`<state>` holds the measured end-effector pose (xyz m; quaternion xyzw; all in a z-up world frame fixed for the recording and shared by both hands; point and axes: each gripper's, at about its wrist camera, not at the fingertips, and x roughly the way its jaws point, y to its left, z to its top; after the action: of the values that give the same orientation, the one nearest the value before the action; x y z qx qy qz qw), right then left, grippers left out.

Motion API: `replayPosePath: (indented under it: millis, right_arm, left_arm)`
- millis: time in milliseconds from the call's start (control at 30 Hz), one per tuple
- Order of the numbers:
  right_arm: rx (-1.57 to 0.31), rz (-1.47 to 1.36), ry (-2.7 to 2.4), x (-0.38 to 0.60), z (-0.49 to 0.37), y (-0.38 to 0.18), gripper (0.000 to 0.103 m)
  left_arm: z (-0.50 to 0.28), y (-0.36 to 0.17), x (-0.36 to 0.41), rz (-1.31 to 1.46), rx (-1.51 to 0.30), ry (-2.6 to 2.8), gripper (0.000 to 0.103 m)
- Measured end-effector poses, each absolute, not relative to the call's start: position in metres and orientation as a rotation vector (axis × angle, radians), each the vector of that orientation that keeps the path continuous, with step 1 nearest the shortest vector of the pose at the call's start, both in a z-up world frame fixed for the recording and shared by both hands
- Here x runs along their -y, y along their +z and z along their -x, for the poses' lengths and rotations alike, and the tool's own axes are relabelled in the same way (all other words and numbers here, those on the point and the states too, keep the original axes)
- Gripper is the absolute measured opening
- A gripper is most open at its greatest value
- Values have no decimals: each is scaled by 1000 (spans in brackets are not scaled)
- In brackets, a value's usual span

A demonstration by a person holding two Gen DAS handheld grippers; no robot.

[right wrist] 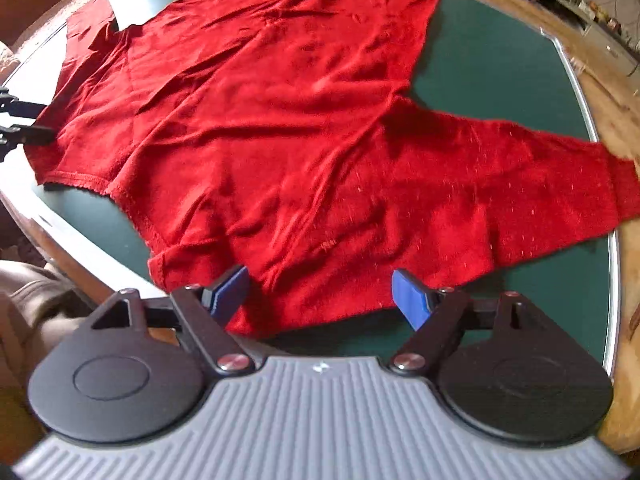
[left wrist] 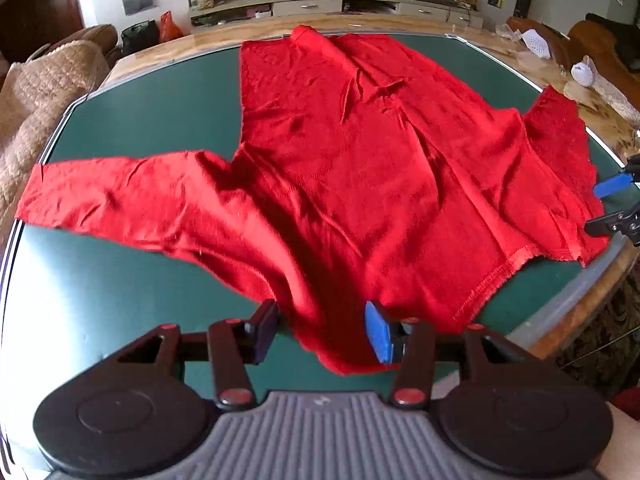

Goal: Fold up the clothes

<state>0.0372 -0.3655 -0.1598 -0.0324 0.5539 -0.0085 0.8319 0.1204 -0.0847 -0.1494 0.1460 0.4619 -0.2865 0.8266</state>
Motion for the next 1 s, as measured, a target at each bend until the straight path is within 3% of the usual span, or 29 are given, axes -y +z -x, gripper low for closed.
replayPosePath:
  millis: [233,500,700,1000]
  right_arm:
    - [-1124,70,2,374,-50,-132,86]
    - [-918,-44,-32,427,-170,-69,86]
    - [-895,-124,-137,472,-278,-83,86]
    - [-945,-224,-243,527,-373,-125,83]
  left_arm:
    - [-153,-118,84,-216,-955,-655,46]
    - [-332,-80,131,-67,-958,-626,52]
    - [-438,-94,175,-33,-962,-547,52]
    - [-538,-141,220,35,-1047,-441,51]
